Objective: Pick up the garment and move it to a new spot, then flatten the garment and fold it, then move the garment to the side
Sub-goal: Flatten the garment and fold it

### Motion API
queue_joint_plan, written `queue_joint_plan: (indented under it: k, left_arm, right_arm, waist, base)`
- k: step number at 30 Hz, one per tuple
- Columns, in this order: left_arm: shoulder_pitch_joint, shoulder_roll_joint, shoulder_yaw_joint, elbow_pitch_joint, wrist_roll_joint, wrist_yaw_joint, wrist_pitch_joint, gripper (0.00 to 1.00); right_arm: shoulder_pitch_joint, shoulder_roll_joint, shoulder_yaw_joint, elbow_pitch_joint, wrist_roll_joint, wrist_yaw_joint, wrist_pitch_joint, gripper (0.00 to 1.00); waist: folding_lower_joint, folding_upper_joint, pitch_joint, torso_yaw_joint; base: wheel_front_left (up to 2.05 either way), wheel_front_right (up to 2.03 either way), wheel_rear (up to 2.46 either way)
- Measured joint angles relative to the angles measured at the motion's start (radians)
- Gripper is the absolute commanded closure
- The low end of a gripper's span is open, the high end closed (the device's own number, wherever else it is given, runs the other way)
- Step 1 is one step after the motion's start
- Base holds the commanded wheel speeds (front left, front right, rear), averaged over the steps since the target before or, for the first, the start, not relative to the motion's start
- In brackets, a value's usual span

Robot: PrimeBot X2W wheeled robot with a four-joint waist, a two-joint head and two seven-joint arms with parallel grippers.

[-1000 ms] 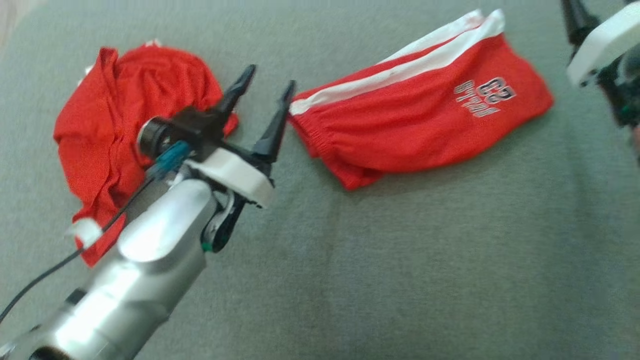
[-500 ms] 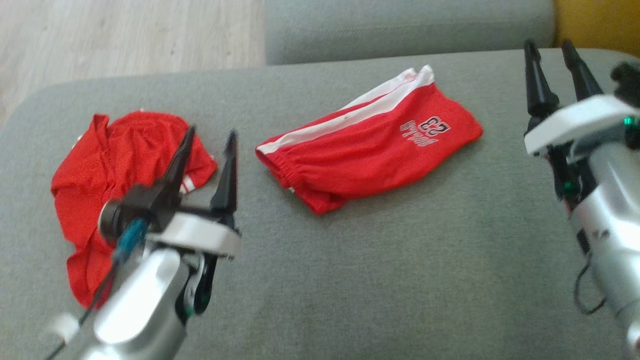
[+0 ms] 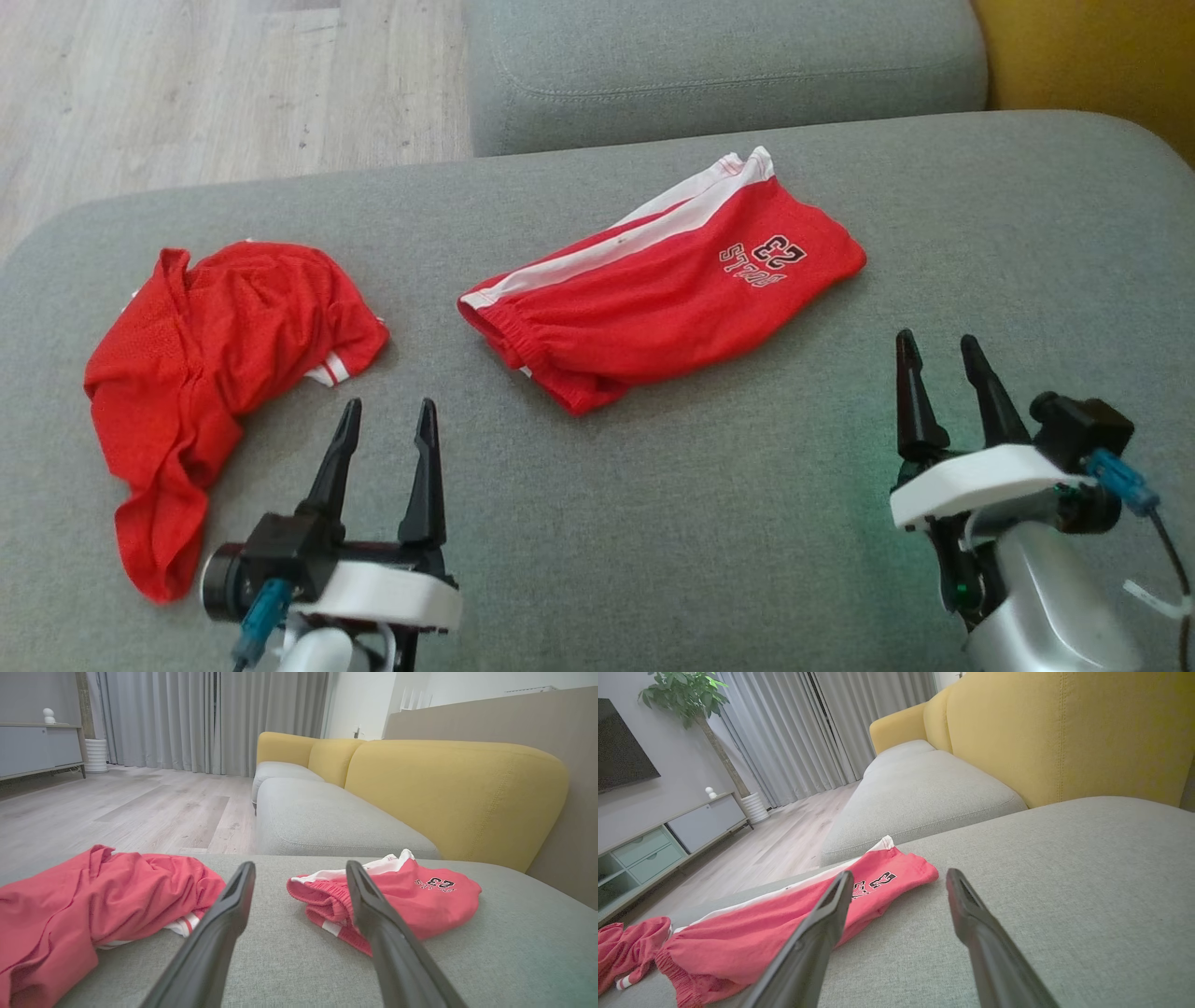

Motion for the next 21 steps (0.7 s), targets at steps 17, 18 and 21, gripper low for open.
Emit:
queue_joint_plan:
  k: [17, 18, 21]
  left_arm:
    - [-0.001, -0.090, 0.121, 0.000, 0.139, -0.128, 0.000, 0.00]
    - [-0.012, -0.095, 0.121, 0.001, 0.144, -0.136, 0.000, 0.00]
    - [-0.050, -0.110, 0.121, 0.007, 0.148, -0.152, 0.000, 0.00]
  right_arm:
    - [0.009, 0.014, -0.077, -0.097, -0.035, 0.000, 0.097, 0.00]
    - [-0.004, 0.014, -0.089, -0.087, -0.019, 0.000, 0.113, 0.00]
    - [-0.080, 0.014, -0.130, -0.042, 0.031, 0.000, 0.175, 0.00]
  waist:
    - [0.0001, 0.0000, 0.060, 0.037]
    - [0.0002, 0.0000, 0.072, 0.043]
    - [0.0002, 0.0000, 0.115, 0.062]
  base:
    - [0.00, 0.00, 0.00]
    - [0.00, 0.00, 0.00]
    - [0.00, 0.00, 0.00]
